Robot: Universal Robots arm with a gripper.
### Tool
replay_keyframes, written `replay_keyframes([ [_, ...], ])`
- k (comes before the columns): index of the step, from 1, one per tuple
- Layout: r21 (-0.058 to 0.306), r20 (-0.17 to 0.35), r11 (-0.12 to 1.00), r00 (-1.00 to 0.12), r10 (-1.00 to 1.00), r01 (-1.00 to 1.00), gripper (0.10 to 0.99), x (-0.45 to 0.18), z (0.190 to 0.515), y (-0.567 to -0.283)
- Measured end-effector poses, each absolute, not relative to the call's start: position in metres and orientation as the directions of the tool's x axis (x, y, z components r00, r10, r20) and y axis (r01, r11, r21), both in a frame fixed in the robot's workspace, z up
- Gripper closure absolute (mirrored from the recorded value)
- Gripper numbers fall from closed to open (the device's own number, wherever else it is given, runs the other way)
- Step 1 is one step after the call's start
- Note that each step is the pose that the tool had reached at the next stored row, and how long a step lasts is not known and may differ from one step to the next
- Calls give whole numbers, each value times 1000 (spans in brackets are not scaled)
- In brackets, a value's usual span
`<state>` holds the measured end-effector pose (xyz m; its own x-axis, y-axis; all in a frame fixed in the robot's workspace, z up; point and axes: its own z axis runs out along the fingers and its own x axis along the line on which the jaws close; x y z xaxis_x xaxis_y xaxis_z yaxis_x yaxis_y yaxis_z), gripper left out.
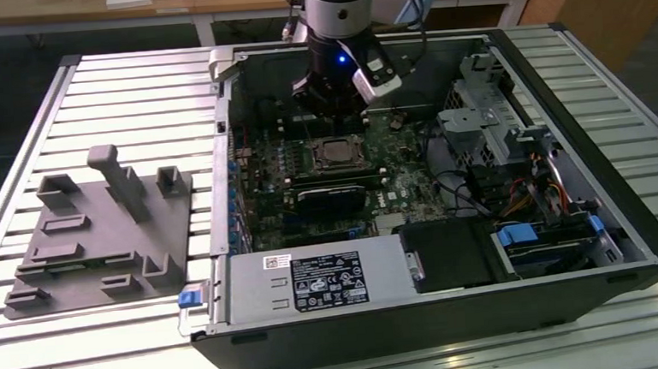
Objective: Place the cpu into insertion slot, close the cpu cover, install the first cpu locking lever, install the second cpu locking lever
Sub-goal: 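Install the first cpu locking lever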
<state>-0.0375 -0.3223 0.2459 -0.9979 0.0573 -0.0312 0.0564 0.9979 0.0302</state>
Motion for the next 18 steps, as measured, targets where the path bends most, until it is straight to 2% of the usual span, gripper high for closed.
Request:
replay_keyframes([
  [18,31,-37,998,-998,57,56,980,-91,246,-322],
])
